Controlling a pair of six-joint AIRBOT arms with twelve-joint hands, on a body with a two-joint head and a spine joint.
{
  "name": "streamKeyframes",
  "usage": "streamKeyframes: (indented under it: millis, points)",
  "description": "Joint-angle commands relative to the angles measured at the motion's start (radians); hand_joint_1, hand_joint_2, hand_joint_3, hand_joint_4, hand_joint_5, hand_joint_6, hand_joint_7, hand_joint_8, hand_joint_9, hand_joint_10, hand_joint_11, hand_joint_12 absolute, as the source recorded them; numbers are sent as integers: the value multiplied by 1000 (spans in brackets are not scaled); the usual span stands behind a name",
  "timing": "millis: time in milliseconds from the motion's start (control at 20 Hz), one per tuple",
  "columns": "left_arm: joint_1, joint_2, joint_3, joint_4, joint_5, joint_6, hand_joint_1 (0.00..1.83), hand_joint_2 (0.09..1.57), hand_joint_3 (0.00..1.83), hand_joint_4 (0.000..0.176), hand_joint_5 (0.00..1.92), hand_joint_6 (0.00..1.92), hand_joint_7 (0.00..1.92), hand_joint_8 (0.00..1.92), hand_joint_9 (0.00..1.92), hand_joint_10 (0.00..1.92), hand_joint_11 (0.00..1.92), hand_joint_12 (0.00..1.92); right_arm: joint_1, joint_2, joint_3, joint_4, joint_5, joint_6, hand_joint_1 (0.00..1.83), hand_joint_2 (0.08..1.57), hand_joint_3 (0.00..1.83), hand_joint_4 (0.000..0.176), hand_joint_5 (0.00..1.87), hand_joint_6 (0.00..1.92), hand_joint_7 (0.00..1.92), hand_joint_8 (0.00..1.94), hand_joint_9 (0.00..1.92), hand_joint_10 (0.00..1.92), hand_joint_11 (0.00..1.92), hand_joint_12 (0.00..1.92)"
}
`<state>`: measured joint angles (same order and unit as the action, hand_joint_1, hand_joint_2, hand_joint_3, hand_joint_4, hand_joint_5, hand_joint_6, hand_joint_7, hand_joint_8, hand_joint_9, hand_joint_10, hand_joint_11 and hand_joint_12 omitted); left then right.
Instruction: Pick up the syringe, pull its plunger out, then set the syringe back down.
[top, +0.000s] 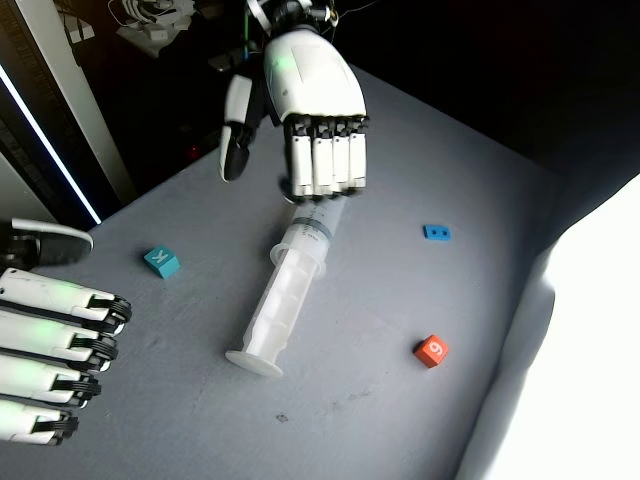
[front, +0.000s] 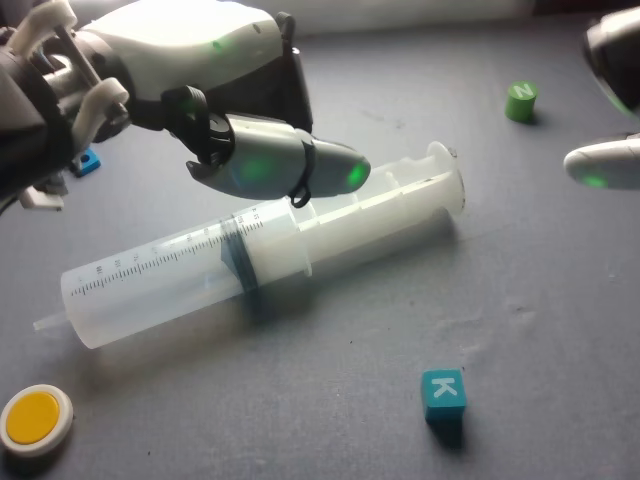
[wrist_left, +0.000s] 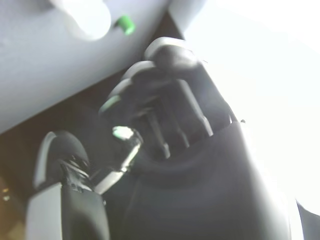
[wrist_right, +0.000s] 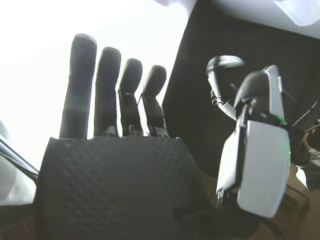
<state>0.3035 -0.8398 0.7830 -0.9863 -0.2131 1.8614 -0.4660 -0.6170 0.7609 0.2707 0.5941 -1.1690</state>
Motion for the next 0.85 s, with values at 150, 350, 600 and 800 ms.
streamKeyframes:
  millis: [150,350,600,800]
  points:
    - [-42,11,-4,37,-16,-1,832,1467,34,176,1231,1921,1482,1921,1535,1921,1493,1921,6,6,1,-9,125,6,983,1406,22,0,1611,1921,1797,1941,1899,1921,1920,1921]
    - [-63,11,-5,51,-18,-1,748,1484,14,176,1326,1921,1497,1921,1548,1921,1522,1921,4,6,1,-14,125,6,1117,1363,0,0,1582,1921,1787,1941,1875,1921,1921,1921]
    - [-67,10,-14,49,-22,-1,661,1459,3,176,1240,1921,1498,1921,1533,1921,1455,1921,3,5,1,-19,125,6,1057,1393,6,0,1597,1921,1762,1941,1841,1921,1921,1921]
    - [-67,10,-10,49,-22,-1,657,1476,8,175,1219,1921,1472,1921,1498,1921,1366,1921,2,5,1,-20,125,6,1083,1389,4,0,1571,1921,1749,1941,1826,1921,1913,1921]
